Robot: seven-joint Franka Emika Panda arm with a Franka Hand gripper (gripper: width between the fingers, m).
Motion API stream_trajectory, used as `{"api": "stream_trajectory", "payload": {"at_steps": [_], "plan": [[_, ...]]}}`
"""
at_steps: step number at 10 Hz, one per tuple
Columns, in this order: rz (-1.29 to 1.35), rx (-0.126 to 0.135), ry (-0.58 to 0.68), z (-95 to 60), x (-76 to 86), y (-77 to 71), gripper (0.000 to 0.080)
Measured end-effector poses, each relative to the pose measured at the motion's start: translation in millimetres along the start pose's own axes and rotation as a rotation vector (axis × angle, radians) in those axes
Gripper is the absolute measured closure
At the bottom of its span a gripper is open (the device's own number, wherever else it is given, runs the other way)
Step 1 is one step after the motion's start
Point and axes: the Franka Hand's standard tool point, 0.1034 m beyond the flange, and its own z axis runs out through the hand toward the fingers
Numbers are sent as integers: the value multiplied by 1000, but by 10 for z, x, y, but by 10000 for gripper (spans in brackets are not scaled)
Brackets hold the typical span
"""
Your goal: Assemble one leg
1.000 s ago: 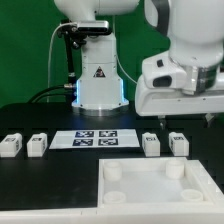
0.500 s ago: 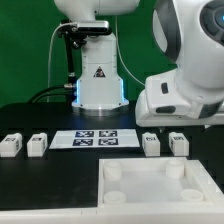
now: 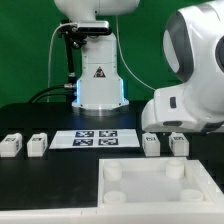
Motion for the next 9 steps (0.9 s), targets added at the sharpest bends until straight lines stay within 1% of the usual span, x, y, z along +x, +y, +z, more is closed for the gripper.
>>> {"api": "stream_trajectory", "payload": {"at_steps": [2,5,8,9], "plan": [[0,-4,-9,84,7,-5,150],[0,-6,-29,227,66,-21,150],[1,-7,-36,268,81,-9,150],[1,-7,-36,269,81,-9,270]]}}
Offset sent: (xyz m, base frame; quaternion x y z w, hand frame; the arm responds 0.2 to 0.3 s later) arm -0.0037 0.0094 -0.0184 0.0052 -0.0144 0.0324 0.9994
